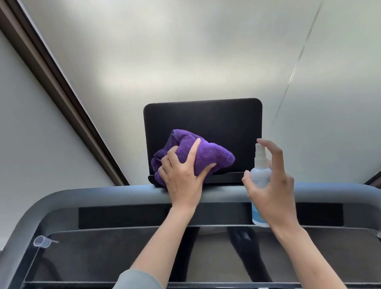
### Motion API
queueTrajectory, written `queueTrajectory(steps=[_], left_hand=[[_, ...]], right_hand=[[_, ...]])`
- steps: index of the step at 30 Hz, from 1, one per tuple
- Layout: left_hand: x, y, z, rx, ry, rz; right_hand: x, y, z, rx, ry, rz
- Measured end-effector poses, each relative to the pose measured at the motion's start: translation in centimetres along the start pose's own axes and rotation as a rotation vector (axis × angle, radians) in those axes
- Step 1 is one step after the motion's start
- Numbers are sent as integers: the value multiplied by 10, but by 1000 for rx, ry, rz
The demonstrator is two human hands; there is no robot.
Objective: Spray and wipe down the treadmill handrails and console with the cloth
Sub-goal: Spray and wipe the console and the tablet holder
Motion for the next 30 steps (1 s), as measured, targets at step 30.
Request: queueTrajectory(steps=[30], left_hand=[[21,-97,74,-37,-45,31]], right_hand=[[-32,-20,19,-7,-7,49]])
Point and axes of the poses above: each hand's wrist, its own z-axis towards the middle knuckle, its own x-axis out of the palm, y = z × x, the point moved 1 cm from there along z, towards the middle knuckle, and after that the axes turned 9 degrees about y, right-handed, at the moved point
